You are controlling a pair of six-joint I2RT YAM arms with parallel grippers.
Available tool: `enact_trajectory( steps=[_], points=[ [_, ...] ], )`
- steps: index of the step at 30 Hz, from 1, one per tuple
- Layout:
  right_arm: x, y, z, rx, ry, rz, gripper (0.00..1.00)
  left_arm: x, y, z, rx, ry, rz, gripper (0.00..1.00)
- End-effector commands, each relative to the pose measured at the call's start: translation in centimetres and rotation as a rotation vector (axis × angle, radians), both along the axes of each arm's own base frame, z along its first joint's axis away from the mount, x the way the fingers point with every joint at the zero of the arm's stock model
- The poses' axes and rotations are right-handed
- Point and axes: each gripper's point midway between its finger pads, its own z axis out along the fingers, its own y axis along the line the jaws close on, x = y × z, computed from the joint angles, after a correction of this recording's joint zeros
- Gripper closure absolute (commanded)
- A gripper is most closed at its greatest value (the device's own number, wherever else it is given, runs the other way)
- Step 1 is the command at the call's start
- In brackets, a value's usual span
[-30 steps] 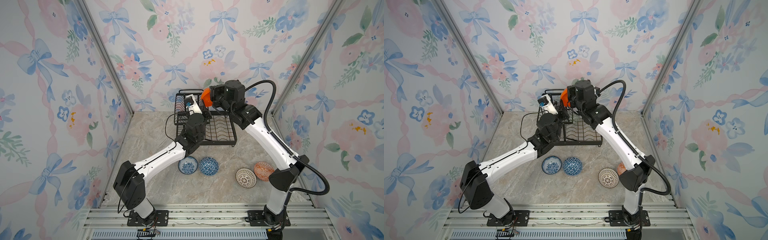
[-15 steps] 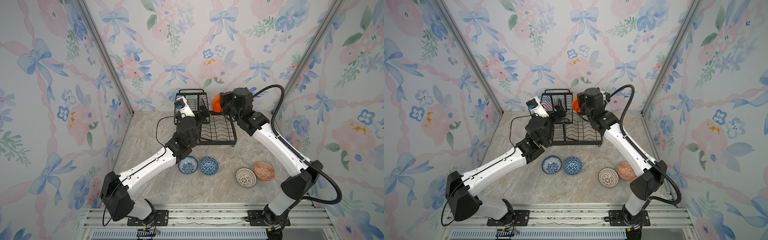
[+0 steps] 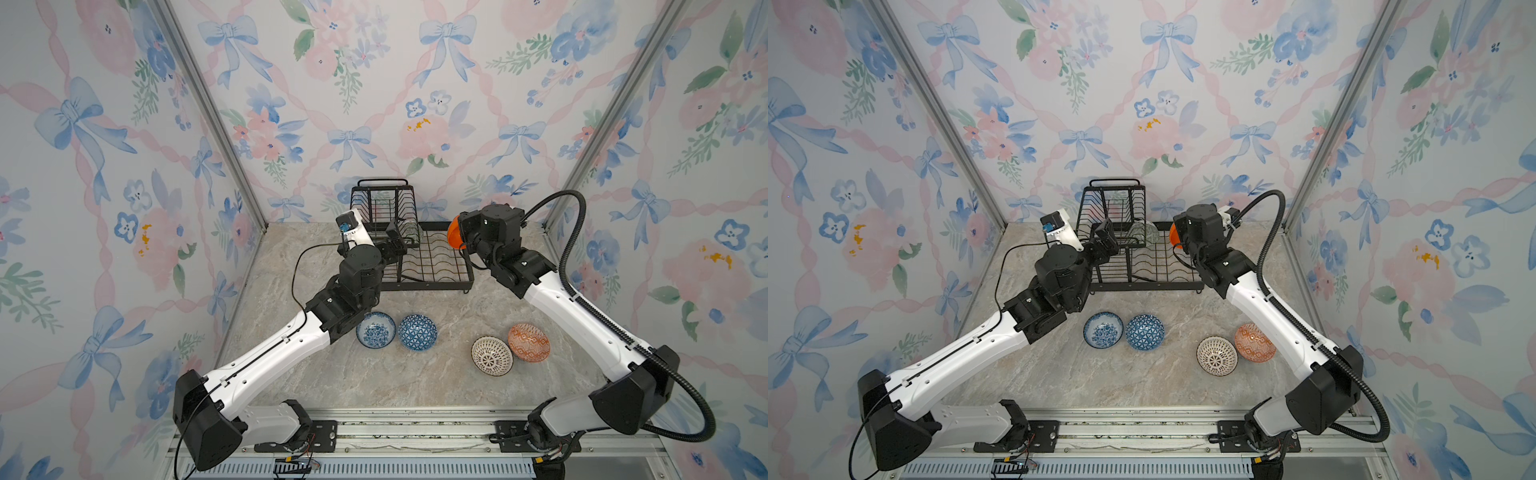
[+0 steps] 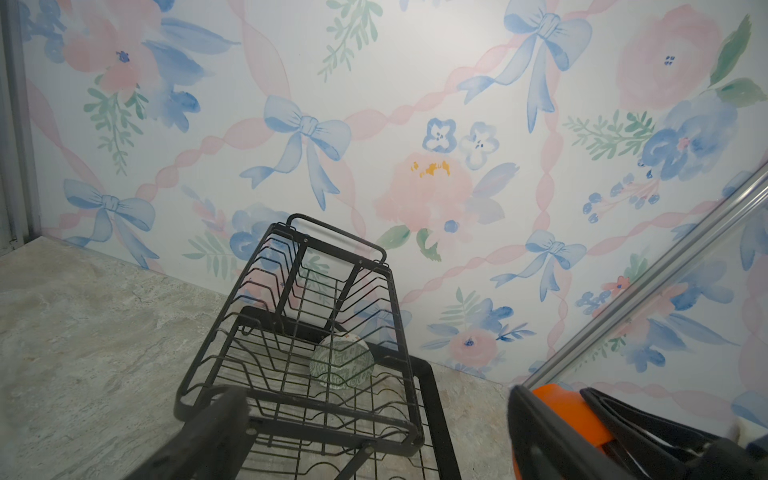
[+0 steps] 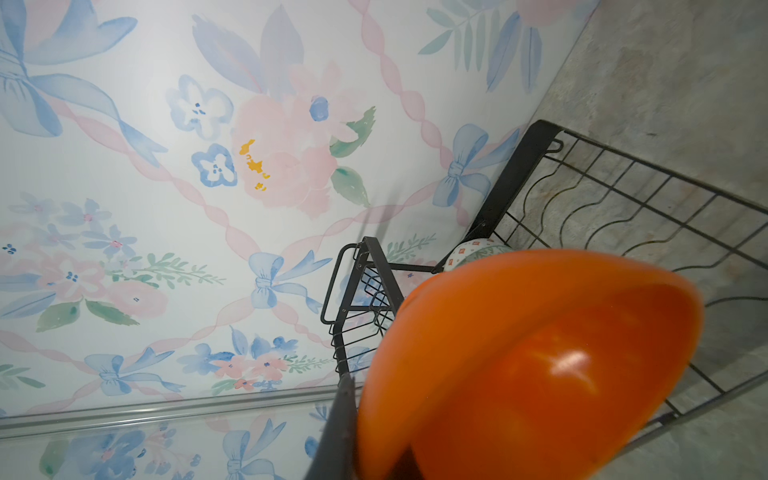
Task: Load the bowls into the dish rack
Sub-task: 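Carry the orange bowl over the rack with the right gripper while the left releases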
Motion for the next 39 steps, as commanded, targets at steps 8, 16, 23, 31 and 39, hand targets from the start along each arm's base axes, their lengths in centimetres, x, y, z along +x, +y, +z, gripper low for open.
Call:
enact_trajectory(
  steps=[8, 16, 23, 31, 39],
  points=[
    [0.7, -1.3, -1.8, -0.109, -0.057, 0.020, 1.00, 1.5, -0.6, -2.9, 0.021, 0.079, -0.030, 0.02],
    [5.6, 0.1, -6.7, -0.041, -0.049, 0.079, 1.00, 2.3, -1.8, -2.7, 0.058, 0.097, -0.057, 0.02],
    [9.5, 3.1, -9.7, 0.045, -0.029, 0.150, 1.00, 3.6, -3.0, -3.4, 0.069, 0.117, -0.093, 0.02],
    [13.3, 6.3, -12.0, 0.133, -0.015, 0.159, 1.00, 5.3, -6.1, -4.5, 0.197, 0.151, -0.264, 0.02],
    [15.6, 7.5, -14.0, 0.186, 0.017, 0.146, 1.00, 4.8, -6.2, -5.6, 0.196, 0.175, -0.305, 0.02]
  ],
)
